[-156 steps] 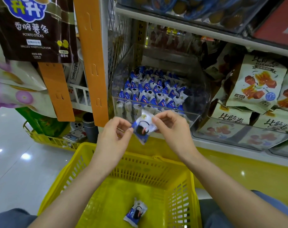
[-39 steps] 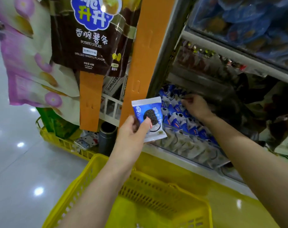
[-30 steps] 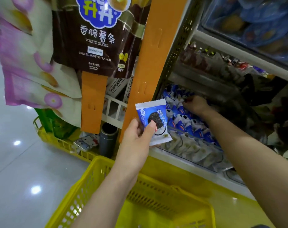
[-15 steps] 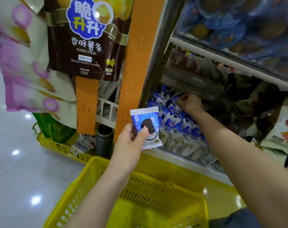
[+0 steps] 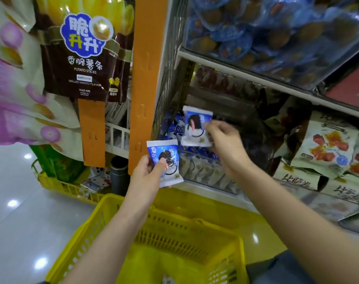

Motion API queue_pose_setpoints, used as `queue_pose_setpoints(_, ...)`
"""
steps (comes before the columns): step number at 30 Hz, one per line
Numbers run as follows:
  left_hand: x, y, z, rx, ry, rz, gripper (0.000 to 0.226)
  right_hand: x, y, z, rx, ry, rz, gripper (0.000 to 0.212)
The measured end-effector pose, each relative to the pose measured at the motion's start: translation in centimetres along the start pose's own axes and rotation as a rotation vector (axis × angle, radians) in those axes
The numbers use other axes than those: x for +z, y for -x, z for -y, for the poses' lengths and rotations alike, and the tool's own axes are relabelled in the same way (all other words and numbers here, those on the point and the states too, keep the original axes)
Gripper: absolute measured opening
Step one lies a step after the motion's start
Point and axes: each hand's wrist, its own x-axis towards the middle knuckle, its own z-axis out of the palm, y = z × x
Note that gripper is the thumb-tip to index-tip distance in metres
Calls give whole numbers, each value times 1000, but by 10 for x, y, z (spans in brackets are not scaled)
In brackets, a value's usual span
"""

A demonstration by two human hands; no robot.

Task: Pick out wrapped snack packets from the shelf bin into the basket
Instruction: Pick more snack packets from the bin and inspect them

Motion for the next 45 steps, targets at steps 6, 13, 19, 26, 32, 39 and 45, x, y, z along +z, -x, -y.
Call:
queue_pose_setpoints(6, 5, 10, -3, -68, 76, 126, 50, 5, 65, -5, 27, -109, 218, 6)
queue_pose_setpoints(13, 12, 20, -4, -3, 40, 217, 54, -1, 84, -9, -156, 25, 283, 13)
queue_pose_setpoints(19, 11, 15, -6, -5, 143, 232, 66, -12, 76, -13, -22, 41, 359, 26)
queue_pose_setpoints(26, -1, 6, -8, -28, 172, 211, 39, -21, 50, -3, -42, -7, 285, 14)
queue_pose_setpoints(32, -3, -9, -13, -52, 125, 83, 27, -13, -45, 4, -192, 225, -181, 37)
queue_pose_setpoints(39, -9, -23, -16, -66, 121, 51, 30, 13, -112, -18, -226, 684, -20, 40)
queue_pose_setpoints(45, -12, -28, -19, -44, 119, 70, 26, 20, -133, -12, -173, 808, 87, 43)
